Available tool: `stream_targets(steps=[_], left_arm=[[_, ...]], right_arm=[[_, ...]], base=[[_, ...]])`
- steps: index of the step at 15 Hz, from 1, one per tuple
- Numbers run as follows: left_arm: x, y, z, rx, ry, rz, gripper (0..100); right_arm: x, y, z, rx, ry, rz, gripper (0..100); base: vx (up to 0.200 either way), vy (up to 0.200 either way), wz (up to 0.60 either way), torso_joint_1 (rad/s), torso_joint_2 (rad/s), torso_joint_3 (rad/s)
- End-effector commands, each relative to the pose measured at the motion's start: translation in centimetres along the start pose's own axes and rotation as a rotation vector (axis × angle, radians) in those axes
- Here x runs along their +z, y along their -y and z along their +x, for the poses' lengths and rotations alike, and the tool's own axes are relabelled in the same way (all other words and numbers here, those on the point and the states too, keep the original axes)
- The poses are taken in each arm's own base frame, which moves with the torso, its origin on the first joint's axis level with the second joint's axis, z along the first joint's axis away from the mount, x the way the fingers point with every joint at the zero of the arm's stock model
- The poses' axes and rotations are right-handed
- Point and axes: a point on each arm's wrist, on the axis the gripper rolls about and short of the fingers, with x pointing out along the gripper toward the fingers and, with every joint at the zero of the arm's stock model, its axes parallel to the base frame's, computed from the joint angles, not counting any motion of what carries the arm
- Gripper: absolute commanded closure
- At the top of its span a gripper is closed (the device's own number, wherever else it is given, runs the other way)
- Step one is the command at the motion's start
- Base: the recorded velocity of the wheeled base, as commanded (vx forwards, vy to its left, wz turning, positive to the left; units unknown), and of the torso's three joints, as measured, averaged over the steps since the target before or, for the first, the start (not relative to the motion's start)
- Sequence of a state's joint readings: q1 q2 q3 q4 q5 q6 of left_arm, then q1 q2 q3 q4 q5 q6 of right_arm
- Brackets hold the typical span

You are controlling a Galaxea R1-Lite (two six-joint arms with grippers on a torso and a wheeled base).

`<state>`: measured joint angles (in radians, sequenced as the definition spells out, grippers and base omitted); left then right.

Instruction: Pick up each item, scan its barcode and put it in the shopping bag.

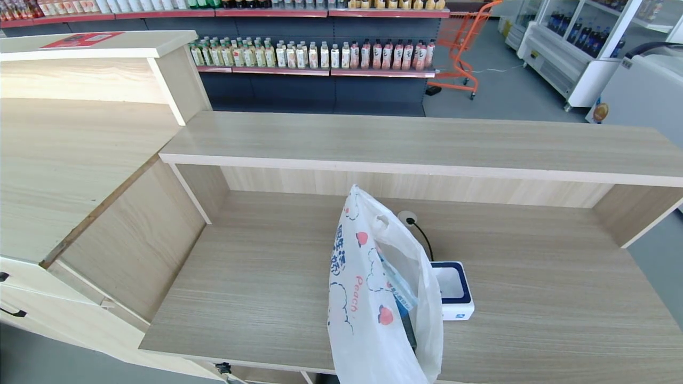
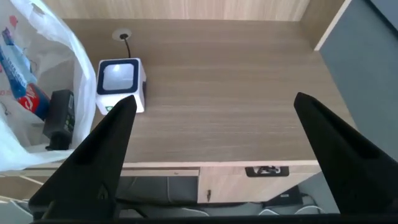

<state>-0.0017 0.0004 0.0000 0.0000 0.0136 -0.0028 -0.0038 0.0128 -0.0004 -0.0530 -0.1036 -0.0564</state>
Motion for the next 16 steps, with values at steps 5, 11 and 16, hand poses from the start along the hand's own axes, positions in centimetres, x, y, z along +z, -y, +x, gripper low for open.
stream_targets(steps=[5, 11, 16], left_arm=[[0.0, 0.0, 0.0, 0.002, 0.0, 0.0, 0], [0.0, 0.0, 0.0, 0.002, 0.0, 0.009, 0], [0.0, 0.0, 0.0, 0.002, 0.0, 0.007, 0]], right_arm=[[-0.01, 0.01, -0.1, 0.001, 0.015, 0.006, 0], [0.1, 0.02, -0.1, -0.001, 0.025, 0.005, 0], [0.11, 0.02, -0.1, 0.0, 0.027, 0.007, 0]], base=[[0.0, 0.0, 0.0, 0.0, 0.0, 0.0], [0.0, -0.033, 0.0, 0.0, 0.0, 0.001], [0.0, -0.2, 0.0, 0.007, 0.0, 0.002]])
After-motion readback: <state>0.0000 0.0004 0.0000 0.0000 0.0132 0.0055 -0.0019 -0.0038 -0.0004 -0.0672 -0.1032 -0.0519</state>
